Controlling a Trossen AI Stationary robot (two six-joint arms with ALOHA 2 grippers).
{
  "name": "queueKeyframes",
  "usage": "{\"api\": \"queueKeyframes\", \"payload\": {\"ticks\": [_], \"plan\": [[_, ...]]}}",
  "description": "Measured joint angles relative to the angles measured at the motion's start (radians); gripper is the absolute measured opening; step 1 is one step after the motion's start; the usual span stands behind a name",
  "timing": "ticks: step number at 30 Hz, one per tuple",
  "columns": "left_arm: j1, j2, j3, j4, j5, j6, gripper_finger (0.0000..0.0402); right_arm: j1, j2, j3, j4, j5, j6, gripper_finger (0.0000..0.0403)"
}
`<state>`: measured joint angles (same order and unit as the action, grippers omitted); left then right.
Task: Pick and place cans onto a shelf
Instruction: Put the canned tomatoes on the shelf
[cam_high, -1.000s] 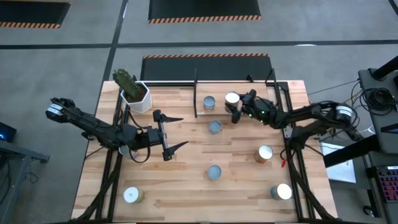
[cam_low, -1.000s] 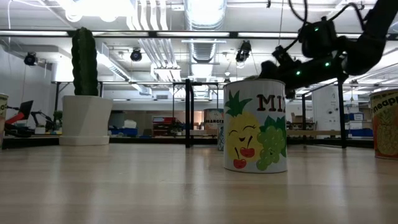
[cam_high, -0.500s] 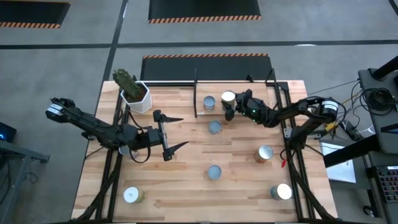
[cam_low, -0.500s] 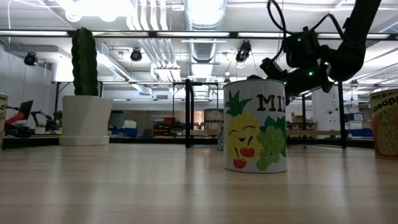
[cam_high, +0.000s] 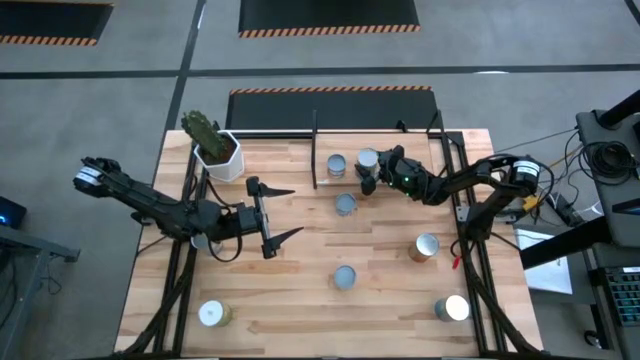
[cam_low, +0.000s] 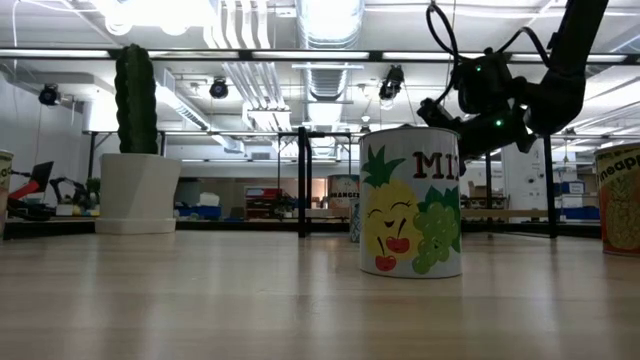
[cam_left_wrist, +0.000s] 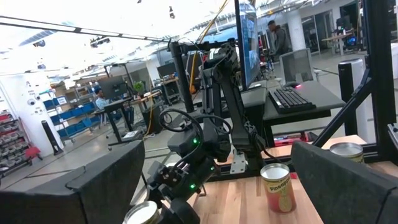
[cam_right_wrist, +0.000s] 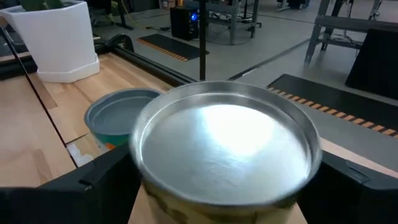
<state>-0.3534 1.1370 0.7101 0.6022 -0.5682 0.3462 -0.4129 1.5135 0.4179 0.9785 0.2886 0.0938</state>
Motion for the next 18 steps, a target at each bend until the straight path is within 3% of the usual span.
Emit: {"api": "queueKeyframes", "payload": {"ticks": [10, 18], "plan": [[0.000, 0.000, 0.000, 0.000, 0.000, -0.008, 0.0386, 0.002, -0.044, 0.000, -0.012, -0.001, 0.024, 0.0347], [0.000, 0.000, 0.000, 0.000, 0.000, -0.012, 0.0386, 0.003, -0.214, 0.000, -0.199, -0.009, 0.048, 0.0345]]}}
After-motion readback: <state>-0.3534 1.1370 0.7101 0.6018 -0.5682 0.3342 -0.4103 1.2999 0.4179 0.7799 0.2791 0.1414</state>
